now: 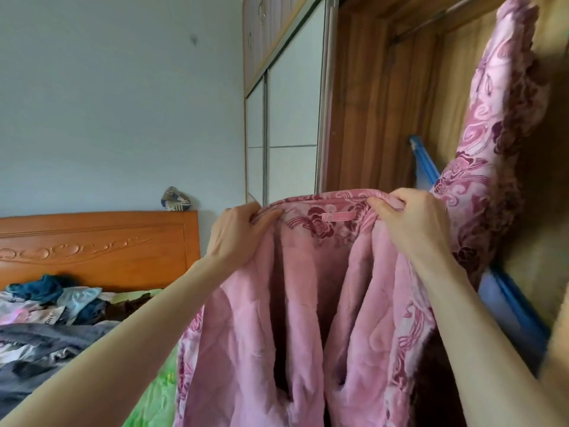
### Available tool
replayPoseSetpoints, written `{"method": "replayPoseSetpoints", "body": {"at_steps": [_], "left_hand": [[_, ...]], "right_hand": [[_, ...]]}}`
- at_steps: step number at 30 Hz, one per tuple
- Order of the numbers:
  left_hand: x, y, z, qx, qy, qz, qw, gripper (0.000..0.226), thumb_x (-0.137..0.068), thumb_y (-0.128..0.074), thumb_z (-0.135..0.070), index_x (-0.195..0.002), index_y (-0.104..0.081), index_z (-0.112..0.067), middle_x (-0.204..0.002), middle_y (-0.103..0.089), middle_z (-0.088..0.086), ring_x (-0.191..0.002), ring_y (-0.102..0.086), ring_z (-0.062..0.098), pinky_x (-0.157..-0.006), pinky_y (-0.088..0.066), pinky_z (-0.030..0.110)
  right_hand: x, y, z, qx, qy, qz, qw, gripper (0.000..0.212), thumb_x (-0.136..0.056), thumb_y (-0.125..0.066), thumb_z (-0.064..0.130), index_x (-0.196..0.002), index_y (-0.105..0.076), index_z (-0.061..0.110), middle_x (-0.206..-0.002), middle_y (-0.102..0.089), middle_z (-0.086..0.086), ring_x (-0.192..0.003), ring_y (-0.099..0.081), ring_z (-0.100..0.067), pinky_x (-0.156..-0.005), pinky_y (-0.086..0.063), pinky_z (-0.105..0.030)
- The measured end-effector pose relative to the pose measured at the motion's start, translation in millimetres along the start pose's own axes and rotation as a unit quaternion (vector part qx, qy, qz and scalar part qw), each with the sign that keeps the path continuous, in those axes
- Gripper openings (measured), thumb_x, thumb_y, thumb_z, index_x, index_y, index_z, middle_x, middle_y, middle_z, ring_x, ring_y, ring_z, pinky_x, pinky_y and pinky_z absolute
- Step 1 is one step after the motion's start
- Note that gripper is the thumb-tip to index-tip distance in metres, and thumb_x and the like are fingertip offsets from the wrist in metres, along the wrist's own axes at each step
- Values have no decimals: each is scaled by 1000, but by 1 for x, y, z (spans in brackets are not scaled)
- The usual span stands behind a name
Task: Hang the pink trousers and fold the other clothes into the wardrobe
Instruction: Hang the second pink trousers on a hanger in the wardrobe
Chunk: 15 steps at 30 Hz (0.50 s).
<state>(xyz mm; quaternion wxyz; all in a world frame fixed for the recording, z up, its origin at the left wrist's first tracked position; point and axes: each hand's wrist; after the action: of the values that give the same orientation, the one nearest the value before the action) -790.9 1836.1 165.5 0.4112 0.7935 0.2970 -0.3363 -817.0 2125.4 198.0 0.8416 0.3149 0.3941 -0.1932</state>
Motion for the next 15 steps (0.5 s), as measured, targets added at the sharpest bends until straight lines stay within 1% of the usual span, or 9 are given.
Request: {"method": "replayPoseSetpoints", "body": {"at_steps": [1,2,5,7,8,9,12,13,15], "left_hand": [[-7,-9,1,-7,-6,4,1000,58,-99,-63,-55,-59,-40,-19,-49,-43,-6,-49,-39,11,-49,-30,32],[-15,-17,4,-12,-12,6,1000,59,-99,-61,-55,-59,-39,-18,-49,-43,-6,-50,-39,12,-50,-30,32],[-44,-46,18,-3,-28,12,1000,61,-101,-57,-57,-59,-40,-16,-50,-45,-4,-51,-42,15,-52,-27,35],[-69,-67,31,11,-42,9,999,64,-101,-57,-59,-58,-40,-14,-50,-46,-2,-53,-44,20,-53,-28,37],[-83,-77,37,19,-48,9,999,65,-100,-57,-60,-58,-40,-13,-49,-45,-1,-53,-44,22,-53,-29,37],[-98,-87,43,27,-56,10,998,66,-99,-58,-61,-58,-40,-13,-49,-43,-1,-53,-43,23,-52,-29,37],[-140,-114,56,55,-81,19,995,67,-97,-60,-63,-56,-38,-14,-48,-40,-2,-50,-39,18,-50,-26,34],[-152,-122,59,68,-92,23,993,67,-97,-61,-62,-56,-38,-15,-47,-39,-2,-49,-38,17,-50,-26,34],[-172,-137,61,96,-113,28,989,66,-97,-62,-61,-56,-39,-15,-47,-39,-2,-48,-37,16,-50,-25,34]], "right_hand": [[-5,-2,-6,10,12,14,1000,52,-97,-70,38,-58,-44,15,-54,-43,3,-56,-43,-20,-54,-33,-30],[-10,-3,-11,22,25,32,999,51,-98,-68,37,-59,-44,13,-54,-43,1,-56,-42,-22,-53,-32,-31],[-30,-8,-26,44,52,77,995,48,-101,-63,40,-64,-48,14,-57,-47,-2,-58,-47,-17,-55,-36,-33],[-44,-16,-35,50,53,89,993,48,-101,-61,45,-66,-49,14,-61,-51,-4,-62,-51,-22,-58,-40,-39],[-50,-21,-38,50,49,92,993,49,-101,-60,47,-67,-50,13,-62,-52,-6,-64,-51,-23,-59,-40,-39],[-56,-26,-41,50,49,93,993,51,-100,-61,47,-67,-48,11,-61,-49,-6,-62,-49,-22,-59,-36,-38],[-78,-39,-47,48,63,102,992,57,-101,-63,42,-62,-39,7,-59,-31,-2,-57,-30,-11,-55,-24,-33],[-87,-42,-50,51,67,104,991,58,-101,-63,41,-64,-40,3,-61,-29,-1,-58,-28,-8,-55,-23,-32],[-104,-44,-56,59,69,104,990,62,-101,-62,43,-70,-45,-7,-65,-29,-3,-62,-30,-8,-57,-24,-34]]}}
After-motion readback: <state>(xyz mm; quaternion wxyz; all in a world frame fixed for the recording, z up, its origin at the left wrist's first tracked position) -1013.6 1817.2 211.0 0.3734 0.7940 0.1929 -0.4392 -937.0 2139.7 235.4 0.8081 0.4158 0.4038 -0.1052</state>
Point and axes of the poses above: each hand's wrist, its own x-axis away from the middle knuckle, its own y-axis out of the back of the hand, z = x × y
